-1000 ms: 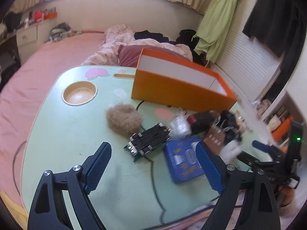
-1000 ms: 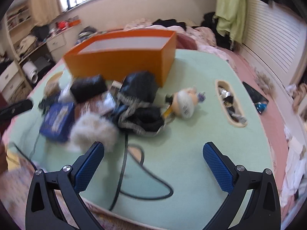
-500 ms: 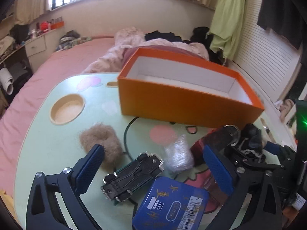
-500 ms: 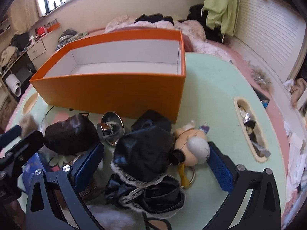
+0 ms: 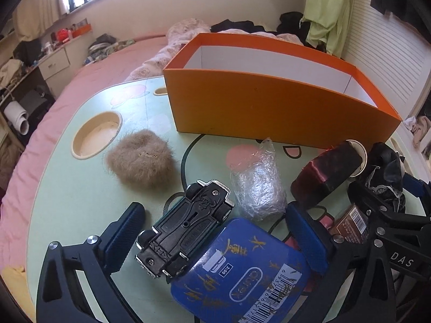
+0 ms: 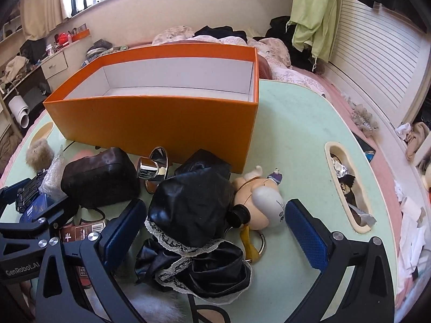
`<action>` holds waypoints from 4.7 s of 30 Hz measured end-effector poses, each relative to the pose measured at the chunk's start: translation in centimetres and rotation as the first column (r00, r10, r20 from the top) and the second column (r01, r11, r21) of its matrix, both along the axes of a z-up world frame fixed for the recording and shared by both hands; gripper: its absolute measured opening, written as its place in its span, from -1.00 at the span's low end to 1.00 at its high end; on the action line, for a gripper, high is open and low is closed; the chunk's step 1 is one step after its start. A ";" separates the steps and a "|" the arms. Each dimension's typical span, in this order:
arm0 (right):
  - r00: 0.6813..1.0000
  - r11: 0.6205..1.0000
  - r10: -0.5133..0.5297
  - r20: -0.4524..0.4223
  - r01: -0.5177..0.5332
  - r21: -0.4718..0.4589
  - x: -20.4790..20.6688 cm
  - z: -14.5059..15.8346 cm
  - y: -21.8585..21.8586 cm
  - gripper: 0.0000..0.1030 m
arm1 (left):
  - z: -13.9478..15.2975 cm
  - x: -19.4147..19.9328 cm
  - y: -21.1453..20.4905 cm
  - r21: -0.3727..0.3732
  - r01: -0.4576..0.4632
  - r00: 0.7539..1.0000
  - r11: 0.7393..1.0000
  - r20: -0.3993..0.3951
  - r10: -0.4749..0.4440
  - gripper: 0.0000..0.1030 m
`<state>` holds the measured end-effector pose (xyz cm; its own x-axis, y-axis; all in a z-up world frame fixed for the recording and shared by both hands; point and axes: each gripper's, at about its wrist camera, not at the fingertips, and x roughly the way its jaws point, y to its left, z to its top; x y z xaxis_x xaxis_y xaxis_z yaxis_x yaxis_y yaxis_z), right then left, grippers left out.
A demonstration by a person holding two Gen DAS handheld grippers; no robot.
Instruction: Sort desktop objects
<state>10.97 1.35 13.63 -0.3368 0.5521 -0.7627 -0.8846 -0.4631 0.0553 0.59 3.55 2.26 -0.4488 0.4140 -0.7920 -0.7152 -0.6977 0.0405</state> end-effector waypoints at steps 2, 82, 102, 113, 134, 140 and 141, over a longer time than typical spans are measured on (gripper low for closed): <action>1.000 1.000 0.000 0.002 0.000 0.001 0.0 0.0 0.1 0.99 | -0.1 -0.2 0.1 0.018 0.032 0.999 0.999 -0.016 -0.032 1.00; 1.000 1.000 -0.001 0.003 0.001 0.004 0.0 -0.1 -0.2 0.99 | -1.5 0.9 -0.1 0.041 0.217 0.976 0.975 -0.037 -0.215 1.00; 1.000 1.000 -0.001 0.004 0.001 0.005 -0.1 -0.1 -0.3 0.99 | -1.5 -0.2 -0.1 0.044 0.124 0.992 0.991 -0.031 -0.123 1.00; 1.000 1.000 0.001 0.012 -0.001 0.012 -0.2 0.0 -0.4 0.99 | -1.8 -0.4 -0.6 0.057 0.115 0.993 0.992 -0.024 -0.113 1.00; 1.000 1.000 0.004 0.007 -0.004 0.008 -0.2 0.1 -0.5 0.99 | -1.6 -0.1 0.1 0.041 0.166 0.986 0.985 -0.032 -0.165 0.99; 1.000 1.000 0.004 0.007 -0.004 0.008 -0.2 0.1 -0.4 0.99 | -1.6 -0.3 0.0 0.048 0.165 0.986 0.985 -0.027 -0.164 1.00; 1.000 1.000 0.004 0.007 -0.004 0.008 -0.2 0.1 -0.4 0.99 | -1.6 -0.3 0.0 0.049 0.165 0.986 0.985 -0.028 -0.164 1.00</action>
